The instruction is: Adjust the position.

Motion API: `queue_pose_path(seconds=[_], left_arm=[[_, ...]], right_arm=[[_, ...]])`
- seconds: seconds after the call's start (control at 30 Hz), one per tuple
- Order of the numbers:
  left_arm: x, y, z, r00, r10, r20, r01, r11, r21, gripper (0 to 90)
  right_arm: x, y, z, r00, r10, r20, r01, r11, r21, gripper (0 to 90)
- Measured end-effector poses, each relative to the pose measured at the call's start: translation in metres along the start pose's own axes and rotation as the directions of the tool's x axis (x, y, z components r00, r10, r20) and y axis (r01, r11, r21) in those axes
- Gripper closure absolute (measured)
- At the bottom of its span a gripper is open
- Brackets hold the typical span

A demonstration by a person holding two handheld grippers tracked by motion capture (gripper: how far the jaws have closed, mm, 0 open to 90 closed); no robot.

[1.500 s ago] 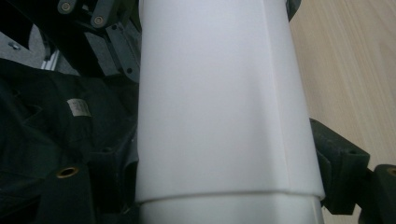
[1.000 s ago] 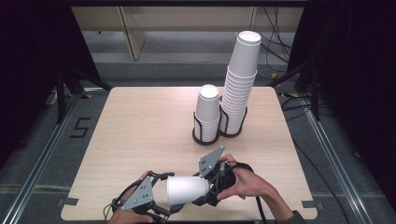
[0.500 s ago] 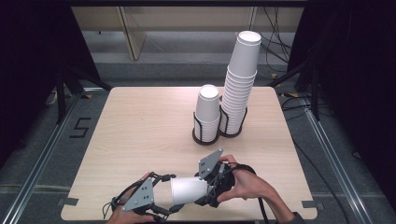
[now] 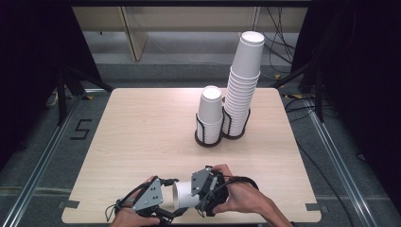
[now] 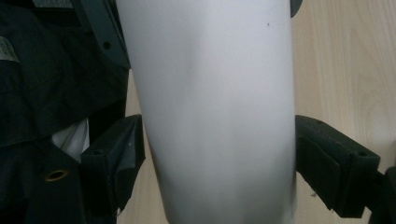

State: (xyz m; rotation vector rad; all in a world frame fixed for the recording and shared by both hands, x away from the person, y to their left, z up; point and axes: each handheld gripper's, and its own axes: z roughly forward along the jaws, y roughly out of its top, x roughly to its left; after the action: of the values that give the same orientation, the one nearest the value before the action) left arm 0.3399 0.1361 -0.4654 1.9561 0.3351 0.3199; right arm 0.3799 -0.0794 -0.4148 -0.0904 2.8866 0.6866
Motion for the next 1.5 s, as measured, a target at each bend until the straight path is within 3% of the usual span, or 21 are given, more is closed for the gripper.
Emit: queue_pose_path(seconds=[0.13,0.23,0.3,0.37,0.4,0.43,0.5,0.57,0.6,0.63,0.67,0.7,0.73,0.8,0.83,0.87,1.0,1.07,1.1,1.37,1.5], left_arm=[[-0.001,0.002,-0.001,1.0,0.005,0.006,-0.005,1.0,0.005,14.3],[0.0,0.002,-0.001,0.9999,0.009,0.009,-0.009,0.9999,0.009,14.2],[0.0,0.002,-0.002,0.9995,-0.023,0.02,0.024,0.9992,-0.033,11.2],[0.003,0.001,-0.003,0.9964,-0.083,0.018,0.084,0.9921,-0.094,10.0],[0.005,0.001,-0.005,0.9951,-0.098,0.012,0.099,0.9895,-0.105,8.7],[0.007,-0.001,-0.004,0.9929,-0.119,0.004,0.119,0.9836,-0.136,4.2],[0.011,-0.003,-0.006,0.9828,-0.184,-0.003,0.182,0.9721,-0.148,2.1],[0.013,-0.005,-0.007,0.9749,-0.223,0.007,0.22,0.9564,-0.192,1.5],[0.014,-0.006,-0.007,0.9722,-0.233,0.02,0.232,0.9485,-0.216,5.2],[0.014,-0.006,-0.007,0.9686,-0.247,0.028,0.247,0.9405,-0.234,5.2],[0.014,-0.005,-0.007,0.965,-0.26,0.036,0.26,0.9324,-0.251,5.9],[0.013,-0.004,-0.007,0.9628,-0.267,0.042,0.268,0.9256,-0.267,7.0],[0.013,-0.004,-0.008,0.9618,-0.271,0.036,0.271,0.9254,-0.265,7.2],[0.012,-0.003,-0.007,0.9614,-0.272,0.043,0.272,0.9162,-0.294,7.0],[0.011,-0.002,-0.008,0.9624,-0.27,0.03,0.267,0.9219,-0.281,7.0],[0.011,-0.002,-0.008,0.9631,-0.268,0.027,0.264,0.9208,-0.287,6.9],[0.01,-0.001,-0.007,0.9611,-0.273,0.044,0.272,0.9076,-0.32,6.8],[0.01,-0.001,-0.007,0.9623,-0.269,0.042,0.267,0.9074,-0.324,6.6],[0.01,-0.001,-0.008,0.9615,-0.273,0.028,0.269,0.9134,-0.306,6.7],[0.01,0.001,-0.009,0.9631,-0.267,0.037,0.264,0.9092,-0.322,8.4],[0.01,0.001,-0.01,0.9687,-0.246,0.035,0.244,0.9194,-0.308,11.2]], right_arm=[[0.001,0.001,0.004,0.9999,-0.008,-0.008,0.009,0.9999,0.007,20.3],[0.003,0.0,0.004,0.9998,0.015,-0.01,-0.015,0.9998,0.016,21.3],[0.002,-0.002,0.005,0.9988,0.026,-0.042,-0.026,0.9996,0.003,22.5],[0.001,-0.003,0.004,0.9983,0.033,-0.047,-0.034,0.9994,-0.01,22.6],[-0.003,-0.004,0.005,0.9986,0.001,-0.053,-0.003,0.9989,-0.046,22.8],[-0.004,-0.006,0.002,0.9939,0.071,-0.084,-0.079,0.9921,-0.097,23.3],[-0.008,-0.008,0.001,0.9943,0.055,-0.091,-0.066,0.9892,-0.131,23.5],[-0.014,-0.012,-0.001,0.9929,0.073,-0.094,-0.089,0.9798,-0.179,23.6],[-0.017,-0.017,-0.005,0.9897,0.102,-0.101,-0.122,0.9673,-0.223,23.5],[-0.017,-0.017,-0.005,0.9897,0.102,-0.101,-0.122,0.9673,-0.223,23.5],[-0.018,-0.019,-0.006,0.9849,0.117,-0.128,-0.145,0.9591,-0.243,23.5],[-0.019,-0.02,-0.006,0.983,0.125,-0.135,-0.156,0.953,-0.259,23.5],[-0.021,-0.022,-0.006,0.9825,0.124,-0.139,-0.159,0.9473,-0.278,23.4],[-0.021,-0.022,-0.006,0.9814,0.129,-0.142,-0.165,0.9444,-0.284,23.4],[-0.02,-0.021,-0.006,0.9763,0.137,-0.168,-0.181,0.9392,-0.292,23.4],[-0.02,-0.022,-0.006,0.9756,0.137,-0.172,-0.184,0.9369,-0.297,23.3],[-0.021,-0.023,-0.005,0.9731,0.137,-0.185,-0.192,0.9274,-0.321,23.2],[-0.021,-0.023,-0.004,0.972,0.139,-0.19,-0.195,0.926,-0.323,23.2],[-0.021,-0.023,-0.003,0.9713,0.138,-0.194,-0.196,0.925,-0.325,23.2],[-0.02,-0.023,0.002,0.9661,0.143,-0.215,-0.21,0.9197,-0.332,23.1],[-0.019,-0.023,0.004,0.9654,0.145,-0.217,-0.211,0.9233,-0.321,22.6]])
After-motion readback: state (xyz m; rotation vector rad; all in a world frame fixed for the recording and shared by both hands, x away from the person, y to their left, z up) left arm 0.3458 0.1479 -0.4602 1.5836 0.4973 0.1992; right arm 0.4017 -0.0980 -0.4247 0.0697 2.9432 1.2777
